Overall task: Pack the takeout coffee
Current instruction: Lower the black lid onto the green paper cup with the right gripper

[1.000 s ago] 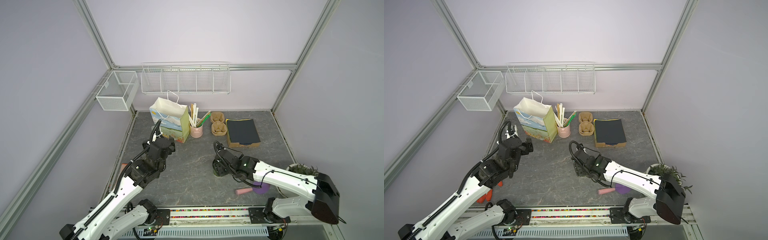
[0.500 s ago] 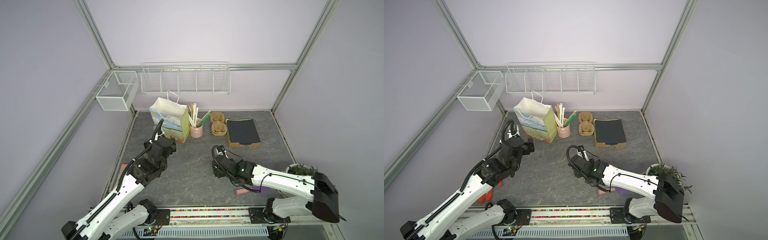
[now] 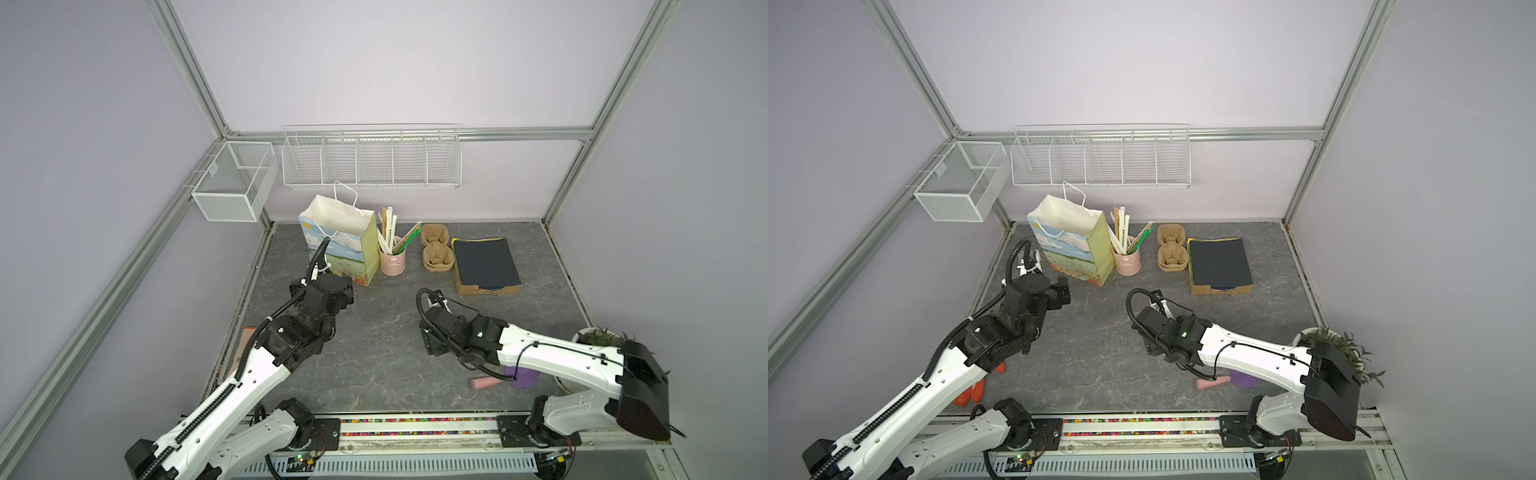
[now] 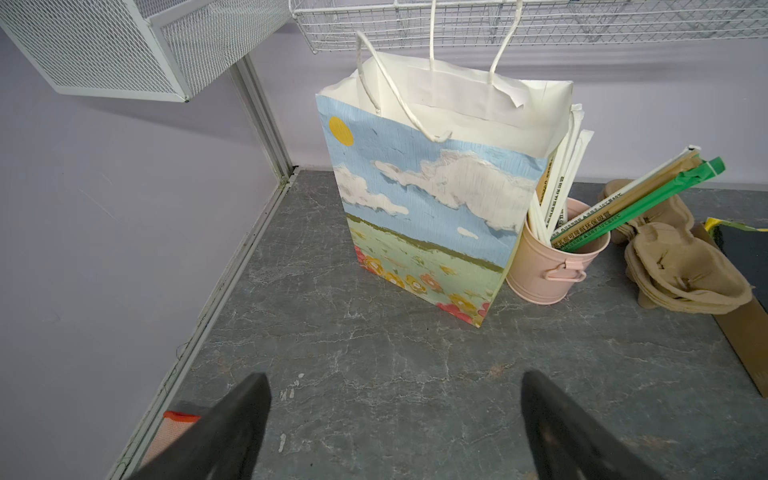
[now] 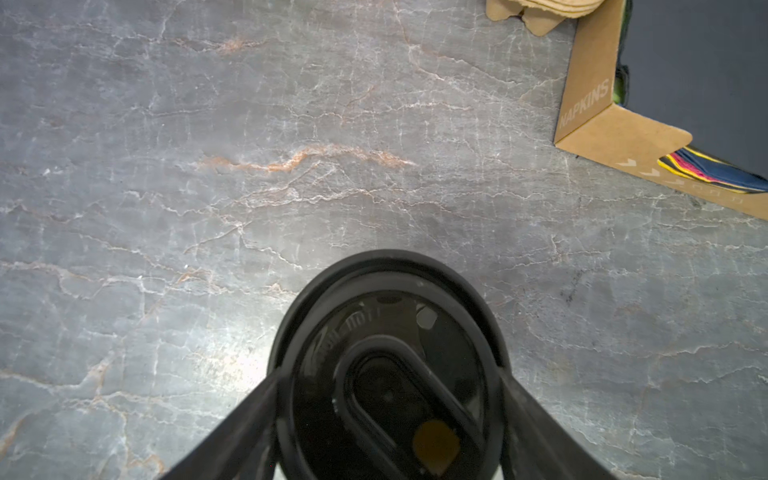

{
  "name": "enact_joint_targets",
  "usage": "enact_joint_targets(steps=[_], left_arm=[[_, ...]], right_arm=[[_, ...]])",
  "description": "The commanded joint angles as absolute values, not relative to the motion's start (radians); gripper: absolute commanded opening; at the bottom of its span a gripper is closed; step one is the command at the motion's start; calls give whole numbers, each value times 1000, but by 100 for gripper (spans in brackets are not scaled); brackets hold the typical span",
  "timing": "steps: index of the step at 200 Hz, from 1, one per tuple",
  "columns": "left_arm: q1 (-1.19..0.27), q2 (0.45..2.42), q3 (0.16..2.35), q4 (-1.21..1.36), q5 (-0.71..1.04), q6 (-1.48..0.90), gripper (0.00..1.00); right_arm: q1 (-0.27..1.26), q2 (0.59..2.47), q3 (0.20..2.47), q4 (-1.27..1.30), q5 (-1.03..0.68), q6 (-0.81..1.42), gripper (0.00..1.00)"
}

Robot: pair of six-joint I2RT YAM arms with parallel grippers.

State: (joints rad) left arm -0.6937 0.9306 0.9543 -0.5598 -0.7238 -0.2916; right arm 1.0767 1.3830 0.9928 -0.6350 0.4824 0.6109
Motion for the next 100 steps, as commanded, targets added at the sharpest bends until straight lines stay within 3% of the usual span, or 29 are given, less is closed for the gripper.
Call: enact_joint_targets(steps=[1, 100], left_arm=[[-689, 931, 969, -584, -718, -294, 95], [-689, 949, 972, -587, -724, -291, 95]], right_arm=[[1056, 1413, 990, -773, 426, 559, 79], [970, 1400, 1069, -755, 353, 468, 82]])
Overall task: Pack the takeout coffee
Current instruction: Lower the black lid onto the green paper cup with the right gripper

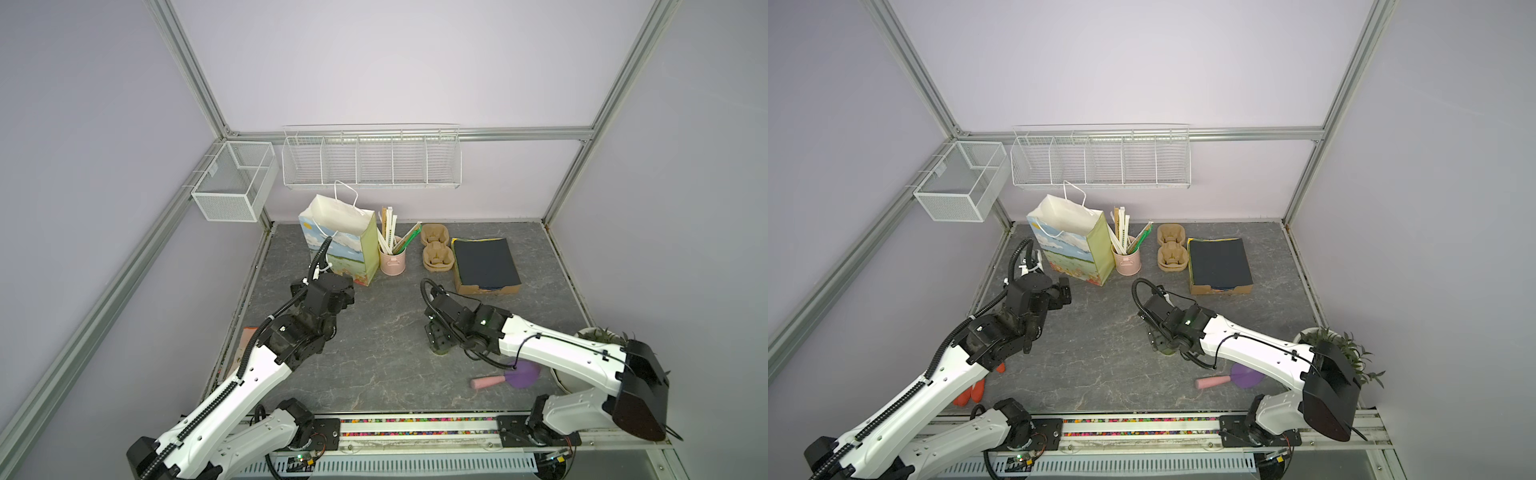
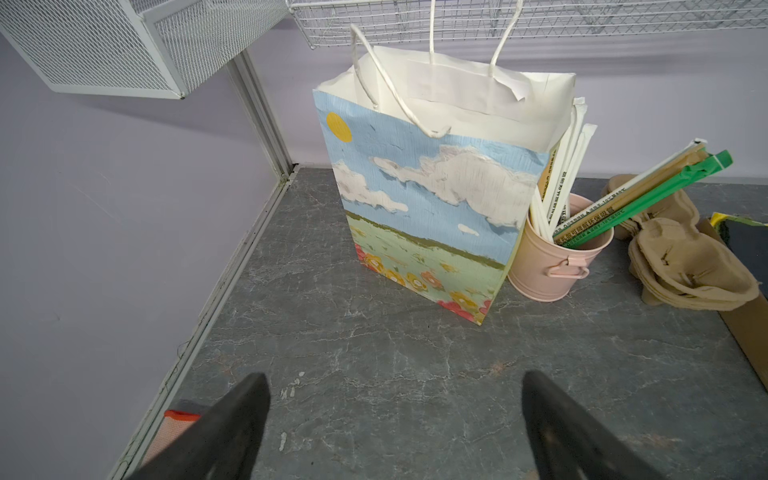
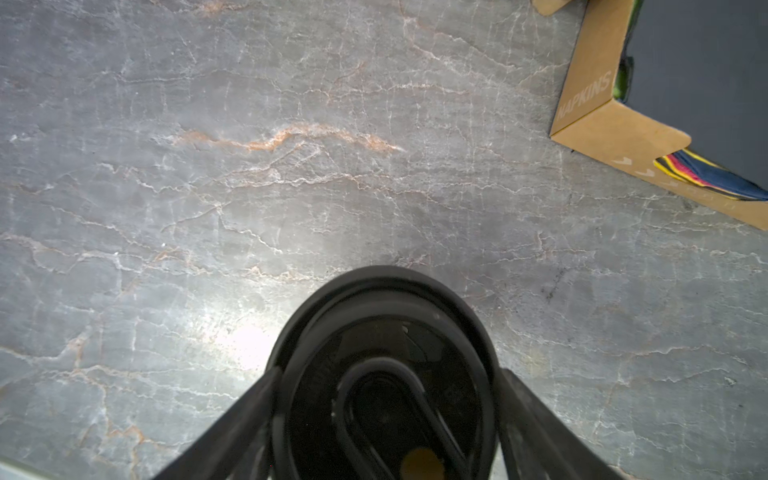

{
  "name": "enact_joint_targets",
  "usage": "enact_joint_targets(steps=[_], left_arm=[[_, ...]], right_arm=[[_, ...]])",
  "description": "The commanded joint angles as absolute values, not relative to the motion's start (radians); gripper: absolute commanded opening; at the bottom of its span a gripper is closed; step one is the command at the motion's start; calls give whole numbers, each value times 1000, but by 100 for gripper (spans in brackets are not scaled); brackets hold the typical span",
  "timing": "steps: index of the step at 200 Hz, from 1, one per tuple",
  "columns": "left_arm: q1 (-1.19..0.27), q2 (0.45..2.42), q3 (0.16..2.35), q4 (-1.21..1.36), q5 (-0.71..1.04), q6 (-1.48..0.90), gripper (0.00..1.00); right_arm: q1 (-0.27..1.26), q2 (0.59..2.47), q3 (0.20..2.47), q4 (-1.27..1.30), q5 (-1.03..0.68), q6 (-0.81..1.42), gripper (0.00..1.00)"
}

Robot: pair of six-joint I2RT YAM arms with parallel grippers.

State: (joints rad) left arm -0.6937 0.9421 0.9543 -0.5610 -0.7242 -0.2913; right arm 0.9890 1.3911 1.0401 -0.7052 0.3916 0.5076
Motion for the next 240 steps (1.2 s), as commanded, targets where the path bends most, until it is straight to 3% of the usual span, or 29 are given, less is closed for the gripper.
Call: enact_joint_targets(steps=[1, 123, 240], left_arm=[[-689, 949, 972, -586, -724, -291, 95], [-689, 964, 976, -591, -716, -290, 95], [-689, 972, 995, -612, -627, -286, 96]], right_arm=[[970, 1400, 1070, -755, 352, 467, 82], [957, 1437, 1115, -752, 291, 442, 83], [995, 1351, 1171, -812, 295, 437, 82]])
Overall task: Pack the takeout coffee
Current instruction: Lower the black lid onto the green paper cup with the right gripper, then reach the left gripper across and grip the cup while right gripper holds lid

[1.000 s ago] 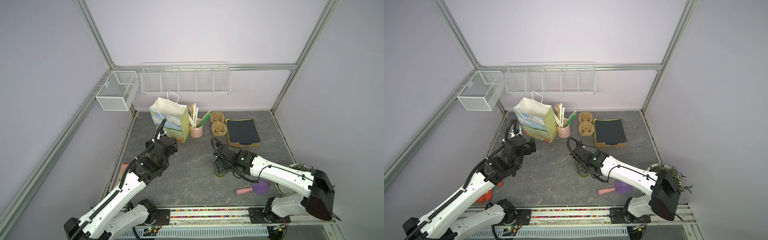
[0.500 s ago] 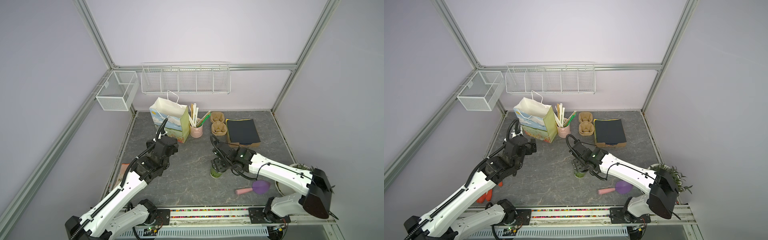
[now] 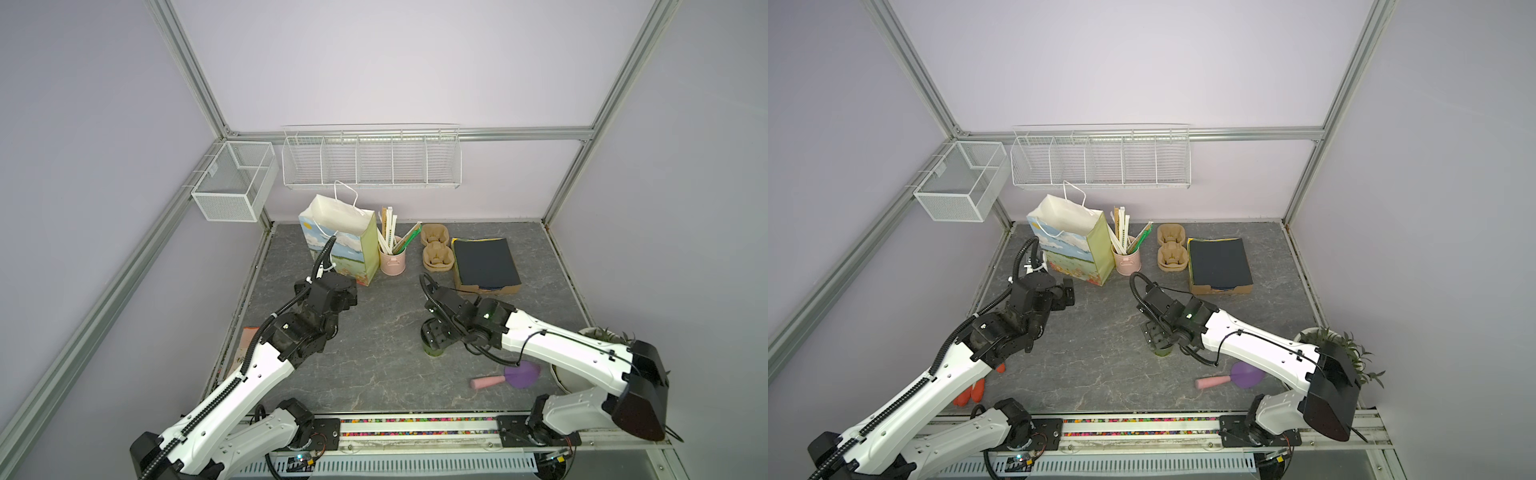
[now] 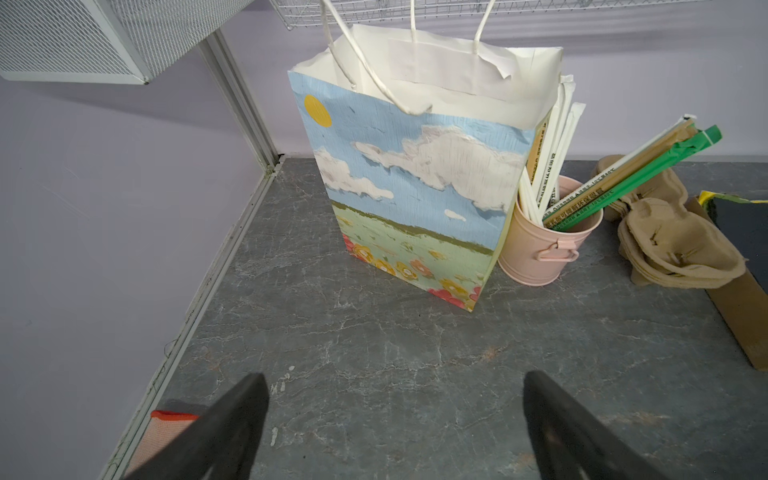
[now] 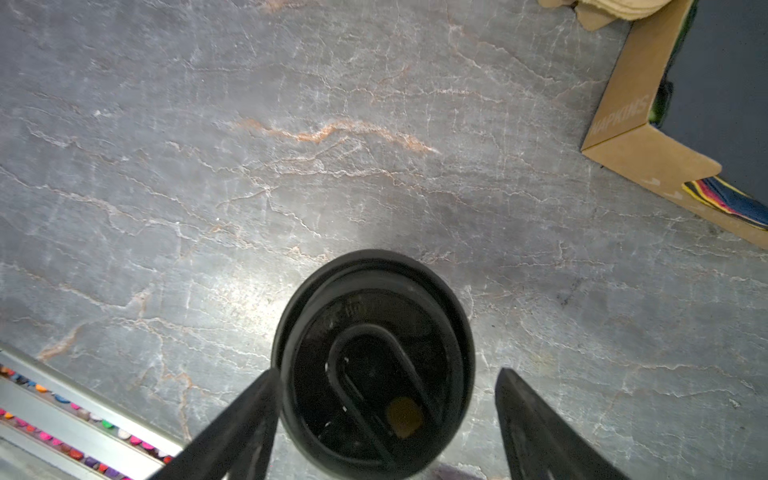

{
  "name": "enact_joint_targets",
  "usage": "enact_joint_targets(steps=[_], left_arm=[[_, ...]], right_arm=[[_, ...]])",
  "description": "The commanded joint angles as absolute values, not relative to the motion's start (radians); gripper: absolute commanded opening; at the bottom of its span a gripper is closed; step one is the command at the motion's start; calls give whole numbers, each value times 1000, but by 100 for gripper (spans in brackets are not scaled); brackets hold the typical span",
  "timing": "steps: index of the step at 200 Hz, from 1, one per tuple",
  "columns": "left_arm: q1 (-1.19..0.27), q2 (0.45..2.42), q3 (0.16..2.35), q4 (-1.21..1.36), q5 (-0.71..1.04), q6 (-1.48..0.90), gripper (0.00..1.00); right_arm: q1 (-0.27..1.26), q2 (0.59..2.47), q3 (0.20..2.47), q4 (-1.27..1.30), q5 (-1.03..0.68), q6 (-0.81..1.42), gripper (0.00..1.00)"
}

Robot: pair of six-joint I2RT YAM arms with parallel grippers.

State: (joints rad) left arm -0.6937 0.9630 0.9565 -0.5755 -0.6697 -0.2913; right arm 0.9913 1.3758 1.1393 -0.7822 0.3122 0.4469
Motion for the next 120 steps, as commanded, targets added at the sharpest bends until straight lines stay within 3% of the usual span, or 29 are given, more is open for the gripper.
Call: enact_joint_targets(steps=[1, 26, 75, 94, 120], left_arm=[[-689, 973, 996, -612, -627, -287, 96], [-690, 992, 1019, -639, -560, -294, 96], [-717, 1083, 1087, -712, -224, -380, 91], [-746, 1092, 1065, -699, -120, -442, 87], [-895, 1127, 1054, -680, -116, -502, 85]], right_arm=[[995, 1351, 1172, -812, 294, 438, 82], [992, 1321, 1167, -804, 279, 446, 70], [944, 1271, 1131, -773, 205, 445, 30], [923, 1263, 1114, -755, 169, 439, 23], [891, 1260, 1084, -721, 110, 431, 17]])
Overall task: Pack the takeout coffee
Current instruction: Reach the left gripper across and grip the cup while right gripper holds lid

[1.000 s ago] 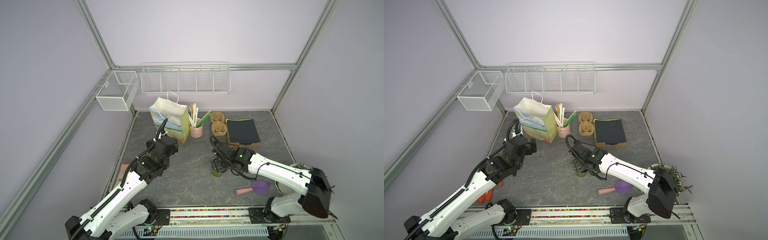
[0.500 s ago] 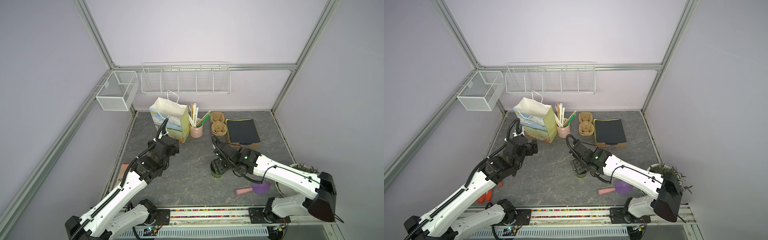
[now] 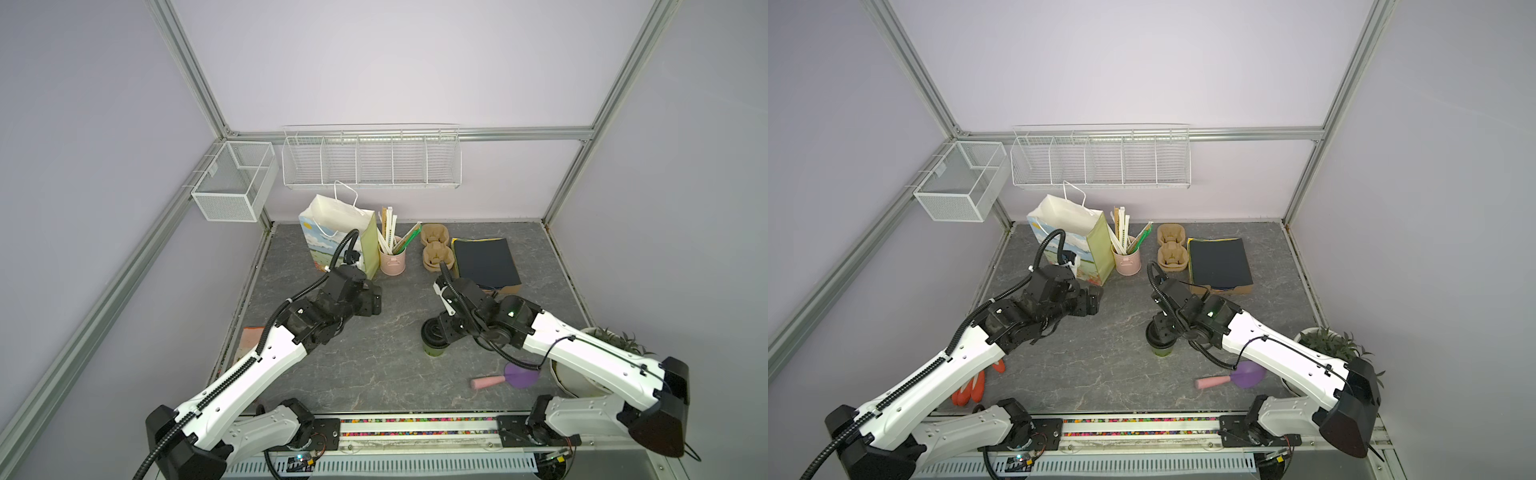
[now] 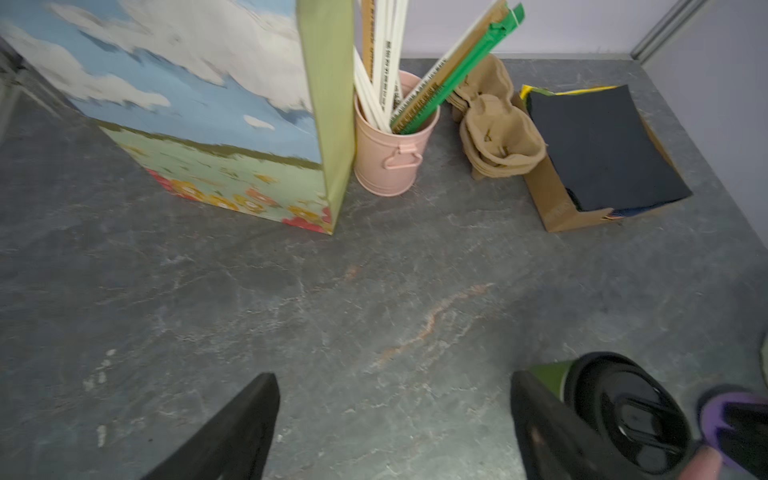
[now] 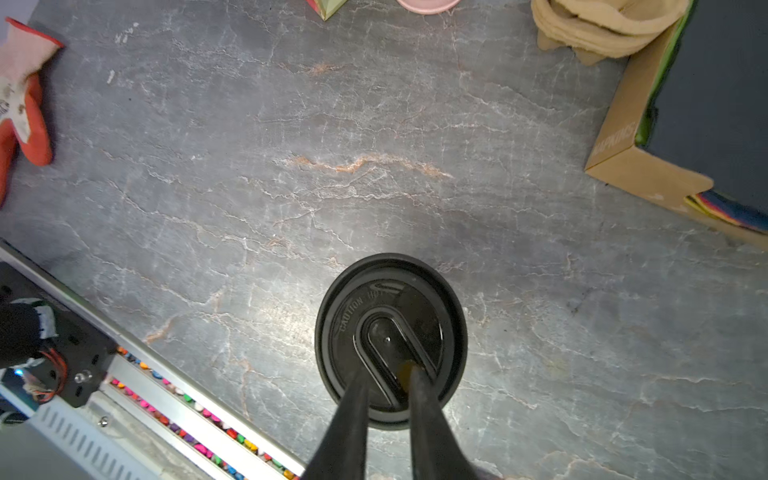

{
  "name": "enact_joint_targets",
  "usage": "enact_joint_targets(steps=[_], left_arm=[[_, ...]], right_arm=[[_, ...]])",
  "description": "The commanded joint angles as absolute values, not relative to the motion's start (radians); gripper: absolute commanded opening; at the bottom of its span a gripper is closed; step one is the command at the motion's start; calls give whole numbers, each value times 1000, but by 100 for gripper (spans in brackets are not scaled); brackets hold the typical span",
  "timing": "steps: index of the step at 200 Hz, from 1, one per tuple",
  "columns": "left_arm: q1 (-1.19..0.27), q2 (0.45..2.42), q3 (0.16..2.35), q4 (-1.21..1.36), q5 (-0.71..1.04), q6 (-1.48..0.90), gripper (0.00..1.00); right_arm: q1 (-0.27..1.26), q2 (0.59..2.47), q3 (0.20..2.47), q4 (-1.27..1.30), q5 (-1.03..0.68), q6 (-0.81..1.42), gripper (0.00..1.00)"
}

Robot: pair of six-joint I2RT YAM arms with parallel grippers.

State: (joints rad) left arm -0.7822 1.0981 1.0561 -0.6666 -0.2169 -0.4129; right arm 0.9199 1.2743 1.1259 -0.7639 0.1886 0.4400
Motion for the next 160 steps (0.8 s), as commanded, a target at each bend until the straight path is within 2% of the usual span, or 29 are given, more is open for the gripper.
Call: enact_joint_targets(steps=[1, 26, 83, 115, 160], left_arm=[[-901, 1129, 1054, -680, -116, -503, 85], [-1018, 1173, 1039, -650, -120, -561, 83], [-1141, 1175, 904, -451, -63, -715, 80], [-1162, 1207, 829, -309, -18, -786, 77], [-1177, 1250, 817, -279, -25, -795, 77]], right_arm=[[889, 1261, 1083, -720, 106, 431, 17], [870, 1268, 1064, -698, 72, 428, 13], [845, 1286, 1025, -641, 12, 432, 9], [844, 1298, 1006, -622, 24, 438, 8], [844, 1307, 966, -592, 15, 462, 6]])
